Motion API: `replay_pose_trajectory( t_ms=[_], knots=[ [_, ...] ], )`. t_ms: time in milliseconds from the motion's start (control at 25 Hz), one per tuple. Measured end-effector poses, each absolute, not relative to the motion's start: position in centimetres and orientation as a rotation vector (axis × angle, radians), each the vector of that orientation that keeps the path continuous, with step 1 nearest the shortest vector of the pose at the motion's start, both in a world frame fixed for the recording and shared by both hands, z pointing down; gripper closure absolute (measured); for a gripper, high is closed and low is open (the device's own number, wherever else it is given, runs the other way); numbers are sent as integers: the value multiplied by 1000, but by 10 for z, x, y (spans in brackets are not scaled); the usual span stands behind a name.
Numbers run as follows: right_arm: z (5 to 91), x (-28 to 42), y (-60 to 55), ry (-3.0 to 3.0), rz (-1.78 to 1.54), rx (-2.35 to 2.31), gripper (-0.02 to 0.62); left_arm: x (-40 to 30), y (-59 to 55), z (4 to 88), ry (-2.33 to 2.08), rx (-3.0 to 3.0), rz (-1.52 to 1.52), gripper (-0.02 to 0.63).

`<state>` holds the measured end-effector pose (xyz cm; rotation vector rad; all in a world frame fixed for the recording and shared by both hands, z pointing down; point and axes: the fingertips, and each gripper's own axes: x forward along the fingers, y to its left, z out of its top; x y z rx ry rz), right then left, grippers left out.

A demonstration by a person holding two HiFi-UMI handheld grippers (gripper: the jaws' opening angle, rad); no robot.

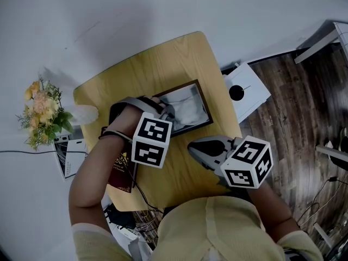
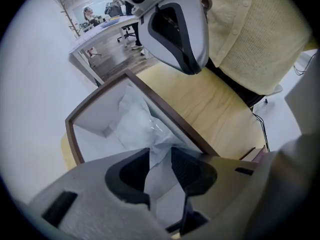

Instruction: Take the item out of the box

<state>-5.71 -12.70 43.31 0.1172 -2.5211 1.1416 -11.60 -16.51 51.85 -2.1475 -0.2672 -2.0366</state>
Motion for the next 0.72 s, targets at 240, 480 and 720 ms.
replay_pose_trajectory(
  t_ms=[240,480,720],
  knots=[
    [433,-55,-127,-2523,1157,117,565,-114,-172,518,-156,-2177,-2025,471],
    [433,-53,-124,-2519,1161,102,565,-112,-180,507,-1,-2233,-1974,471],
    [432,-55,-120,-2519,1165,80,565,-101,-194,489,139,-2264,-1848,471]
  ],
)
